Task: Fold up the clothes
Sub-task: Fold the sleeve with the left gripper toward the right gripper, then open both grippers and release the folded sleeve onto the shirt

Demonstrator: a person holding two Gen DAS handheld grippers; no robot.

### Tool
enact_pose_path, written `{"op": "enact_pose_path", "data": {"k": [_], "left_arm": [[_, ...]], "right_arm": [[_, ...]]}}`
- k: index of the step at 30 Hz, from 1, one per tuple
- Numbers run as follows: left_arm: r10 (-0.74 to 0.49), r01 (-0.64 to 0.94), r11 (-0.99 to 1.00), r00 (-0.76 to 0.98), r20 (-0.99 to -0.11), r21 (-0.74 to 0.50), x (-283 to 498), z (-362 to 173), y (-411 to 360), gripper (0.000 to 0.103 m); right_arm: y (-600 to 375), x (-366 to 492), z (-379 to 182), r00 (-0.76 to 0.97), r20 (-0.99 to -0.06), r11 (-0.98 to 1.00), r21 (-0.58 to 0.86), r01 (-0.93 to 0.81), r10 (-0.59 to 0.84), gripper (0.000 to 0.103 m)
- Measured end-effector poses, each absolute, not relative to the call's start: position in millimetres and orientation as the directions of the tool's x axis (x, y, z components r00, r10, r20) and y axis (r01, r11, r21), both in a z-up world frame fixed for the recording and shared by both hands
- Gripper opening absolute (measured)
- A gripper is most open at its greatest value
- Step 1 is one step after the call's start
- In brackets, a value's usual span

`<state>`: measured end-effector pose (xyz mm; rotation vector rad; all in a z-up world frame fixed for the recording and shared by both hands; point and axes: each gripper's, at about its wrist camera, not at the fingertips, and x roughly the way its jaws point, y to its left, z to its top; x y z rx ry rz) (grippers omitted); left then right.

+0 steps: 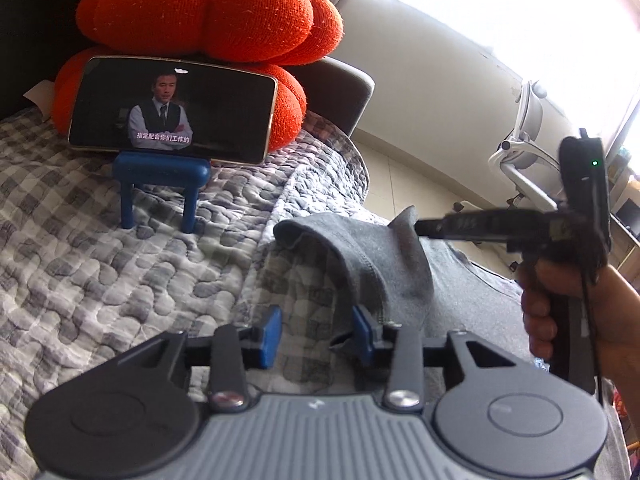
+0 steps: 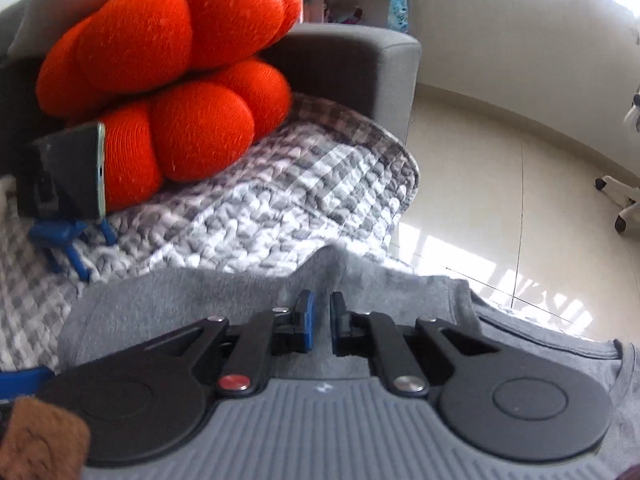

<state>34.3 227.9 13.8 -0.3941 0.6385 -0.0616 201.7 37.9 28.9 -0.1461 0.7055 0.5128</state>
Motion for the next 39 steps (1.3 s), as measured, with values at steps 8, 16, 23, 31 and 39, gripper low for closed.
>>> {"op": "enact_pose_path", "data": {"k": [8, 16, 23, 31, 39], "left_arm": [[-0.212, -0.083, 0.881, 0.811, -0.545, -0.466, 58.2, 15.8, 239.3, 0.051], [-0.128, -0.126, 0.923, 0.791, -0.598, -0.364, 96.2, 8.3, 213.4, 0.003], [0.002, -0.18, 0.933, 0.87, -0.494, -0.313, 70.1, 37.6, 213.5, 0.003], [-0.011, -0.203, 0.939, 0.787, -0.617, -0.276, 88.4, 5.0, 216.1, 0.009], [0.04, -0.234, 0.942, 0.788, -0.614, -0.239, 29.2, 27.4, 241.6, 0.019]], "right_arm": [[16.0, 217.3, 37.7, 0.631, -0.657, 0.882, 0.118, -0.455, 0.413, 0.011], [41.1, 209.5, 3.3, 0.619, -0.691, 0.868, 0.026, -0.495, 0.374, 0.013], [28.9, 200.9, 23.2, 0.649, -0.6, 0.856, 0.123, -0.502, 0.467, 0.014], [32.9, 206.3, 4.8, 0.632, -0.671, 0.879, 0.066, -0.471, 0.389, 0.013], [-5.7, 164.8, 36.0, 0.628, -0.653, 0.875, 0.115, -0.47, 0.423, 0.018]]}}
